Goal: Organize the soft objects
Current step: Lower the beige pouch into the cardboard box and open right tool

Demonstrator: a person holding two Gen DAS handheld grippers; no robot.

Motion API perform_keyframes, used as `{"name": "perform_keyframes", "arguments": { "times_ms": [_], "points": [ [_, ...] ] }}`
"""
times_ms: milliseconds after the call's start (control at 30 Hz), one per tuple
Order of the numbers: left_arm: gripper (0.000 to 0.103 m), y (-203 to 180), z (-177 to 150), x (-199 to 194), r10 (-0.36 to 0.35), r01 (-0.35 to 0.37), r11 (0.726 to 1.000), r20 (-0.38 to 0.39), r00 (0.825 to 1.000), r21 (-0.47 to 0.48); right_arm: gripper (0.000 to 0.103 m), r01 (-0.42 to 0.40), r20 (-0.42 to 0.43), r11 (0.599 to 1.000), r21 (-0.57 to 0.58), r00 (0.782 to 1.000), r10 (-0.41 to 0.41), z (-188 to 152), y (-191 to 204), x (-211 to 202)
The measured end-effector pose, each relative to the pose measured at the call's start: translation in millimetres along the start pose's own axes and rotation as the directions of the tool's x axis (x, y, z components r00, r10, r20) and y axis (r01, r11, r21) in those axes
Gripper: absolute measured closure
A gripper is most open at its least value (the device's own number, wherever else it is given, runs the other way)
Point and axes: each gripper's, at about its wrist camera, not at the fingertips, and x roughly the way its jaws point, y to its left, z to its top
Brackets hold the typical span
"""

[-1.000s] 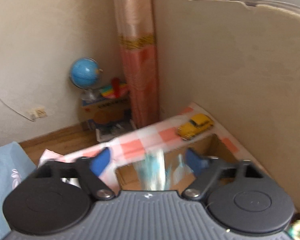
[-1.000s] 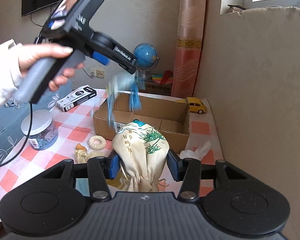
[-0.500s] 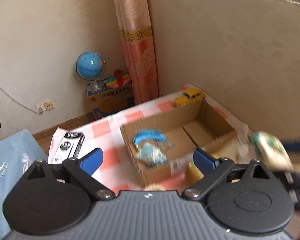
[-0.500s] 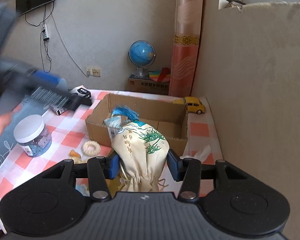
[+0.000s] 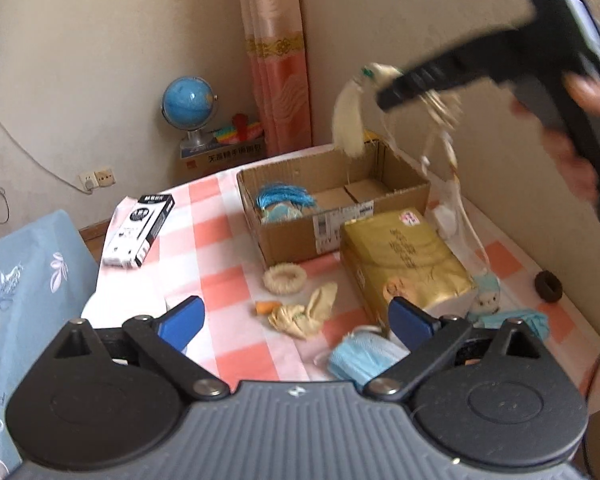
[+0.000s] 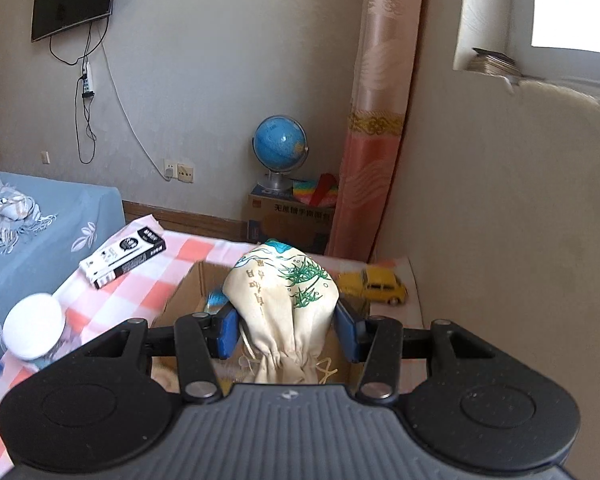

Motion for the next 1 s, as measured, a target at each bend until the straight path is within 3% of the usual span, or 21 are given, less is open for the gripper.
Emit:
{"name": "perform_keyframes", "arguments": {
  "times_ms": [433,900,1000],
  "points": [
    [0.005,14.6,-8.4,3.9,0.054,-0.054,0.998,0.003,0.999,-0.042,0.049,0.042,0.002,0.999,-0.025,0.999,-0.042,58.2,-9.4,64.5],
    [0.005,16.7,-12.5,16.4,0.038,-0.039,0.998,-0.025,0.999,-0.054,0.049,0.002,-0.126,0.988,-0.153,0.992,-0.022,25.8,6.5,111.5],
    [0.005,16.3,-13.2,18.4,0.032,-0.034,0.998,-0.033,0.999,-0.061,0.049,-0.003,-0.115,0.981,-0.192,0.993,-0.019,31.2,12.5,114.3]
  ]
}}
